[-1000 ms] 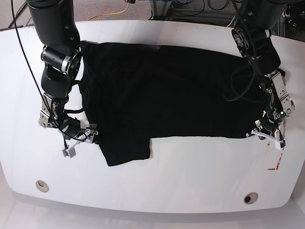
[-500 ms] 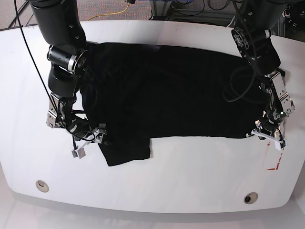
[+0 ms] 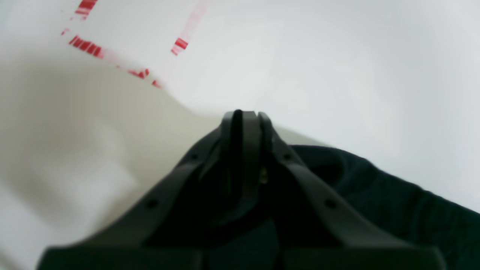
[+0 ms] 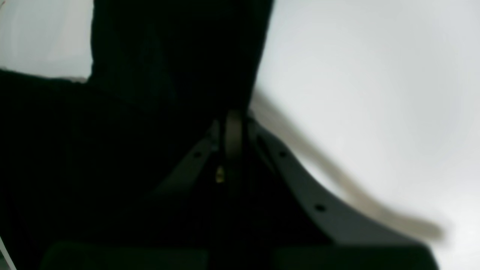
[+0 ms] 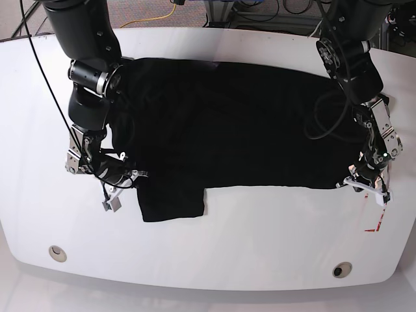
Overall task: Layout the t-shirt on the table in an organized manner, then fold the t-shirt properly
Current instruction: 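Grasp the shirt's opposite edge with the right gripper, then fold the shirt edge over with both grippers toward the shirt's middle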
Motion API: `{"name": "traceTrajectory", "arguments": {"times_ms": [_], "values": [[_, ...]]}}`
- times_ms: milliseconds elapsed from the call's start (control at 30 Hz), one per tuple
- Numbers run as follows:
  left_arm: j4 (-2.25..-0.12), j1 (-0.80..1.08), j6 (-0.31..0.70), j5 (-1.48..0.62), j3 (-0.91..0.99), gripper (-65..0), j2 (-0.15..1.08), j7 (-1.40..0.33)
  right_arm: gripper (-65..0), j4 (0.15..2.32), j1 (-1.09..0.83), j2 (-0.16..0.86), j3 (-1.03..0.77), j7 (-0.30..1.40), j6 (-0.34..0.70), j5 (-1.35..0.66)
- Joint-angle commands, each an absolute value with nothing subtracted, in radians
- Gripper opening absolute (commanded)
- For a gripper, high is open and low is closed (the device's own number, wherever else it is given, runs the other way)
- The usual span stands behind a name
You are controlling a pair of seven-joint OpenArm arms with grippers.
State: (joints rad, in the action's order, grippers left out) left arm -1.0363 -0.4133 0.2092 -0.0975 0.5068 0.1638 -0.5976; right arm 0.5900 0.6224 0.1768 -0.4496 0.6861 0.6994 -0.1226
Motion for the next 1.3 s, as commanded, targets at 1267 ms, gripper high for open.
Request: {"name": "traceTrajectory", "arguments": {"times_ms": [1267], "values": [[-1.360,-0.437,0.214,-0.105,0.463,-65.0,0.228,-0.628,-65.0,1.084,0.613,0.236,-0.358,1.000,0.698,-0.120]]}}
